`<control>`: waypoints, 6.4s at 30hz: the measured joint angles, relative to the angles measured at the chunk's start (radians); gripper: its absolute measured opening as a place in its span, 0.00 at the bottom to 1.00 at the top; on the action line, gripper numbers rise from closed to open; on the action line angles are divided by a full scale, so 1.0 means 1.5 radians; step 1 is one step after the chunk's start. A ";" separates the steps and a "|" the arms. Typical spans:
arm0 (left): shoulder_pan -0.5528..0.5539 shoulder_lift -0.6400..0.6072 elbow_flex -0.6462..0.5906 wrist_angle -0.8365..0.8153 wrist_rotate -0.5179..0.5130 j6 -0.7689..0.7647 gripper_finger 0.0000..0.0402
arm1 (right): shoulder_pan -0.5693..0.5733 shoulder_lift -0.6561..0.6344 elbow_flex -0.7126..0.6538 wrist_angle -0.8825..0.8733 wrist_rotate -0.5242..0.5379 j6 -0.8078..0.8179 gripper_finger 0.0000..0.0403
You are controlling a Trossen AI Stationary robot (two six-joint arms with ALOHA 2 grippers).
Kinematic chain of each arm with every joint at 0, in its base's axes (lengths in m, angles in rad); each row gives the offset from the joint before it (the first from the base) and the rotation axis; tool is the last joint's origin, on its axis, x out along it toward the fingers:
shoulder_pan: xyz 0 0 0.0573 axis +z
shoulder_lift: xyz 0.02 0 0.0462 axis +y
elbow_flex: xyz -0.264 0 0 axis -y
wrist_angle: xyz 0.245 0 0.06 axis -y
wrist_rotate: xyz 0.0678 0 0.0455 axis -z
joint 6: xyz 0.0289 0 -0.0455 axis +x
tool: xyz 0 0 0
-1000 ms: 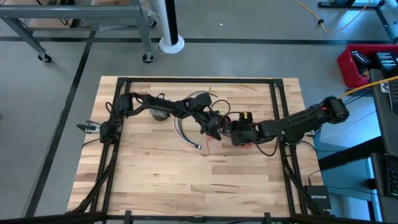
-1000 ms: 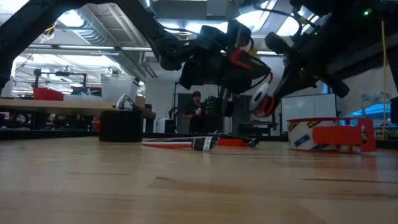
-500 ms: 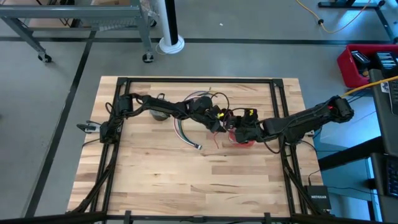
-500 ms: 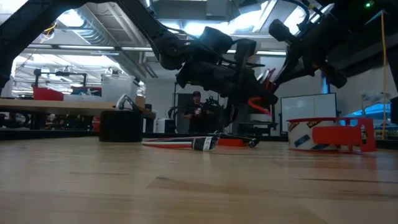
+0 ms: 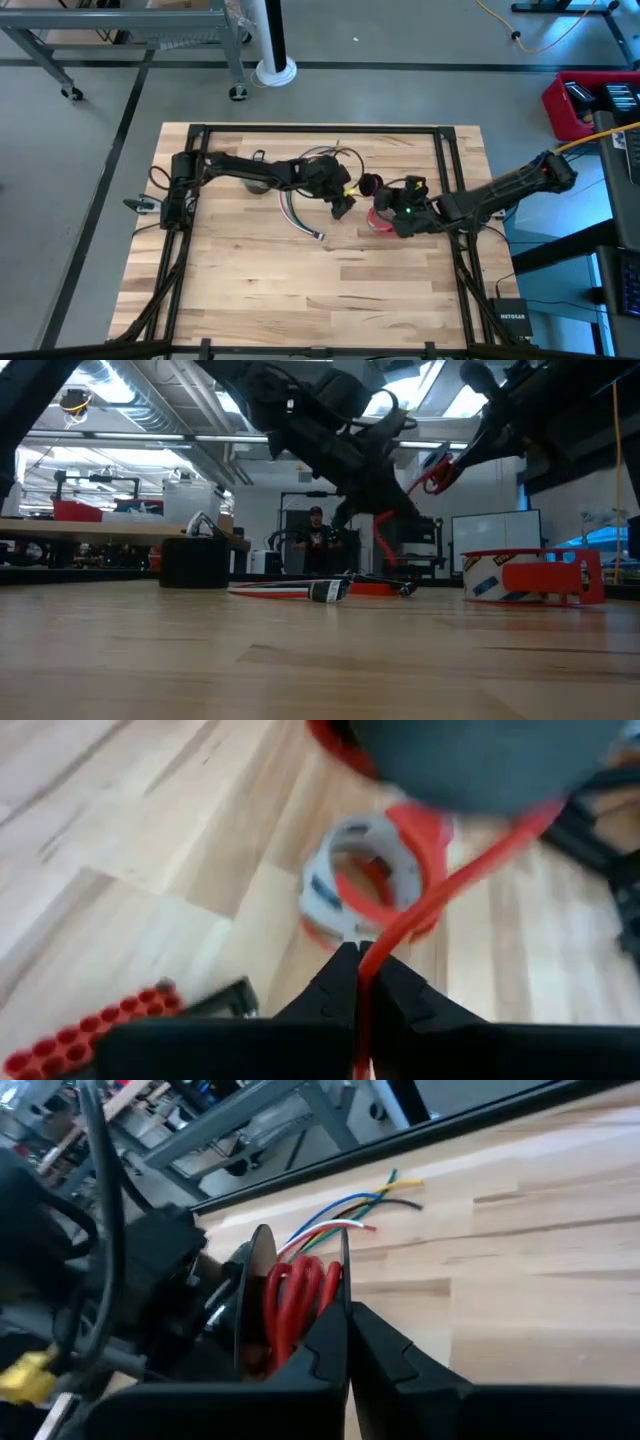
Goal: Coil cords
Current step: Coil the red wire onto the spool
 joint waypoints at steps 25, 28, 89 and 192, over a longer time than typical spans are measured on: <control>-0.028 0.000 0.000 -0.104 -0.115 0.096 0.00 | 0.236 -0.024 -0.085 0.069 0.122 0.158 0.01; -0.027 0.000 -0.001 -0.108 -0.064 0.120 0.02 | 0.244 -0.024 -0.085 0.071 0.130 0.158 0.01; 0.085 -0.003 0.090 -0.483 0.066 0.138 0.00 | 0.204 0.074 -0.084 0.142 -0.052 0.188 0.01; 0.128 0.054 0.110 -0.193 0.520 -0.343 0.00 | -0.107 0.254 0.110 0.069 -0.318 -0.261 0.01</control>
